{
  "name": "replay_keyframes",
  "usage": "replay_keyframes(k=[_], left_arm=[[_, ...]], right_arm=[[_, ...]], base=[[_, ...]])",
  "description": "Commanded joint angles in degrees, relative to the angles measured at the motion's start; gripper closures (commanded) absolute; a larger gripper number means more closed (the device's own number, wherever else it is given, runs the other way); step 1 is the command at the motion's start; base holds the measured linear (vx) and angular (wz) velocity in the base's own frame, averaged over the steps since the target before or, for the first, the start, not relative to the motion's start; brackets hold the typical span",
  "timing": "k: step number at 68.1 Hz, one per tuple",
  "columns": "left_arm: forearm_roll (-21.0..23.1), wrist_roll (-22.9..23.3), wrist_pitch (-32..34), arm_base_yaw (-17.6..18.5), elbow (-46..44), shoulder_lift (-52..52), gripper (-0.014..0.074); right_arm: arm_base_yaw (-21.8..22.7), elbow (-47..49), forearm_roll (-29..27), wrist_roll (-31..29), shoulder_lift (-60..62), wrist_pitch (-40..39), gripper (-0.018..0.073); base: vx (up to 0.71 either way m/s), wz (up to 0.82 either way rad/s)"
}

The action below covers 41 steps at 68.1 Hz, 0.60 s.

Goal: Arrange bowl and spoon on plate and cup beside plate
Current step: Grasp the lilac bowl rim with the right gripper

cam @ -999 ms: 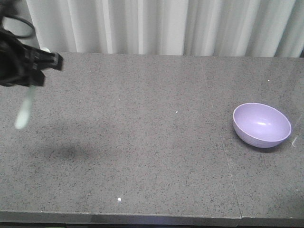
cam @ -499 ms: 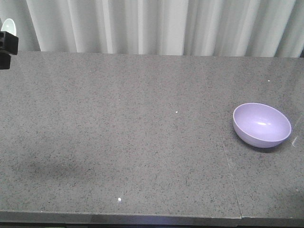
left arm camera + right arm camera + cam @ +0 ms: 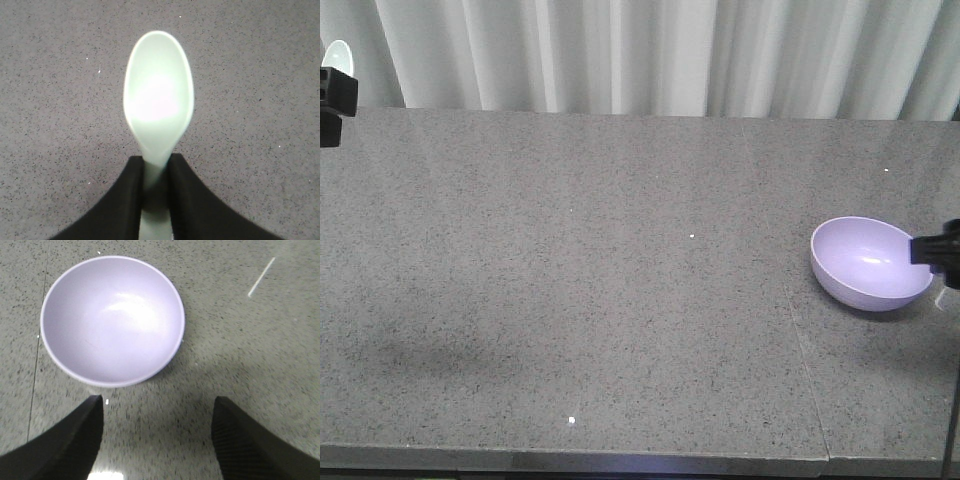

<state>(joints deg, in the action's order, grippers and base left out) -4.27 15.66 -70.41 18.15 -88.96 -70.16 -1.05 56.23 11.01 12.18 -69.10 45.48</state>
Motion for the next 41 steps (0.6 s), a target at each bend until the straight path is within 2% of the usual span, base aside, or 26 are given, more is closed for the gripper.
replay_keyframes(k=[1,8,17,28,41], left_arm=[[0.2,0.1,2.5,0.4,-1.3,1.2,0.0603],[0.2,0.1,2.2,0.4,-1.3,1.2,0.0603],[0.2,0.1,2.2,0.4,-1.3,1.2,0.0603],[0.2,0.1,2.2,0.4,-1.3,1.2,0.0603],[0.2,0.1,2.2,0.4,-1.3,1.2,0.0603]], right_arm=[[2.6,4.1,0.4,0.3,-3.2,-5.0,0.0101],[6.4,7.6,-0.7,-1.6,-7.8,-5.5,0.0101],[9.3,10.7,-6.4,-9.2,-12.4,-5.8,0.0101],[10.0,12.0,-14.1,-16.1,-17.6,-9.1,0.0101],[10.0,12.0,-15.7,-17.2,-22.7,-11.6,0.0101]], base=[[0.00,0.00],[0.00,0.00],[0.00,0.00],[0.00,0.00],[0.00,0.00]])
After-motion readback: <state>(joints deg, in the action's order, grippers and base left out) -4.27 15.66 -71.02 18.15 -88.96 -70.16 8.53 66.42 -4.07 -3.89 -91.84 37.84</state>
